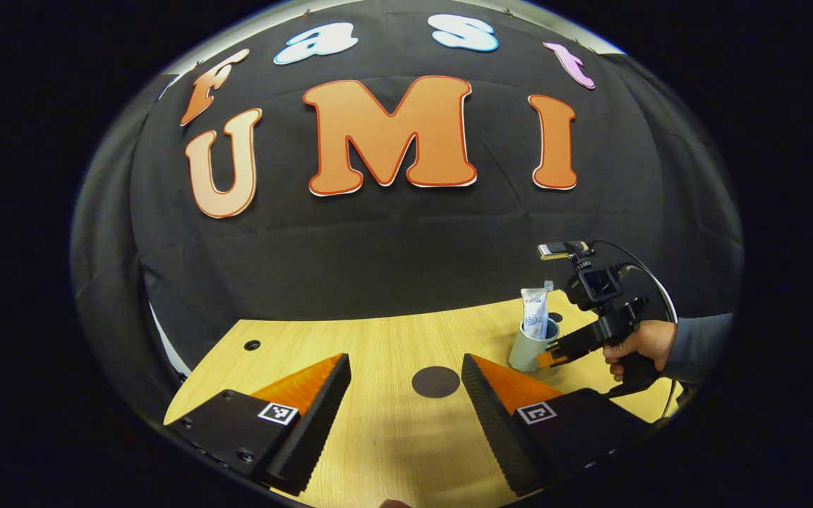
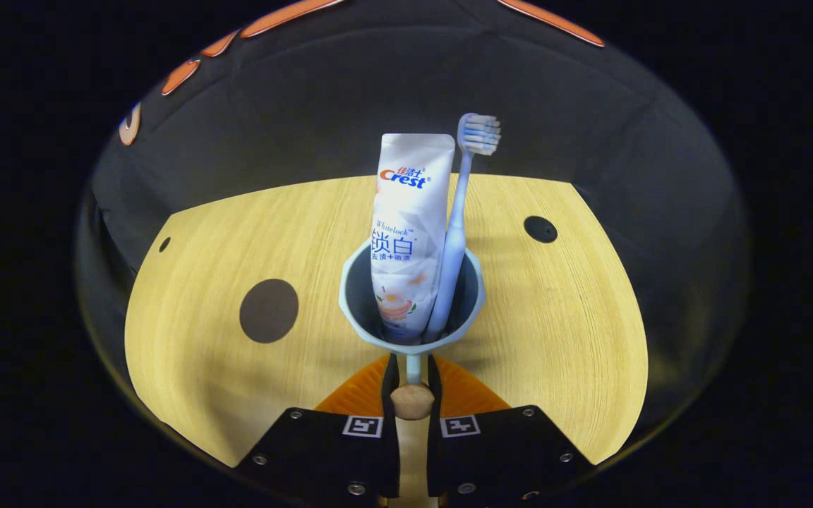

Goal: Put the toothbrush and toothpaste on the desktop into the cup, then pick up the cup and place it on the coaster on the desktop.

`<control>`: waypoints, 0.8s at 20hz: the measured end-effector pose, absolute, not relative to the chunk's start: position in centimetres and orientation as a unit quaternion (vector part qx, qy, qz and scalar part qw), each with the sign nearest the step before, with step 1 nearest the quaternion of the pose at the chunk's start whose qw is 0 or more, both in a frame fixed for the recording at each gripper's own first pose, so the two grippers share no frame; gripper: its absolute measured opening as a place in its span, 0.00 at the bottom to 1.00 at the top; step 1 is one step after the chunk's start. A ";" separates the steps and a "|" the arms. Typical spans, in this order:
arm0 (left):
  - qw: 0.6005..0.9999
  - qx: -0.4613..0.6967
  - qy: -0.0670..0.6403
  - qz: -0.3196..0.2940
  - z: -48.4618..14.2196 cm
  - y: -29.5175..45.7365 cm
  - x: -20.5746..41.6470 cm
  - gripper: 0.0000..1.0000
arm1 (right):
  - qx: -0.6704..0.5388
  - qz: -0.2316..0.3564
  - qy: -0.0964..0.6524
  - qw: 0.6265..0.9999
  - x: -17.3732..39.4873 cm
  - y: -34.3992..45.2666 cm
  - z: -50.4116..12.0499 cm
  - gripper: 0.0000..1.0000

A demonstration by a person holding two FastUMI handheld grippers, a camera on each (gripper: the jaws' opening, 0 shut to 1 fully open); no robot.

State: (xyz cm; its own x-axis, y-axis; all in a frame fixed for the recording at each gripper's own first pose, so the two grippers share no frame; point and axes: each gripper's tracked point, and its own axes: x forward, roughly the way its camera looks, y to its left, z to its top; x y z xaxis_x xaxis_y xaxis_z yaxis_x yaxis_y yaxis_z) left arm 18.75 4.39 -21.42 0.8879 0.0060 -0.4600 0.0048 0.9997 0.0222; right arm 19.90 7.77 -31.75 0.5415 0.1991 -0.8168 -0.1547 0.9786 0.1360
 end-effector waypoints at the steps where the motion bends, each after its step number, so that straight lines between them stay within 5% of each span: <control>1: 0.972 0.011 0.236 0.003 -21.3 4.8 18.6 0.96 | 0.020 0.106 0.465 0.879 19.9 7.9 -31.8 0.15; 16: 0.962 -0.010 0.264 0.067 -23.4 13.2 13.8 0.96 | -0.023 0.194 0.459 0.867 20.3 8.1 -31.2 0.16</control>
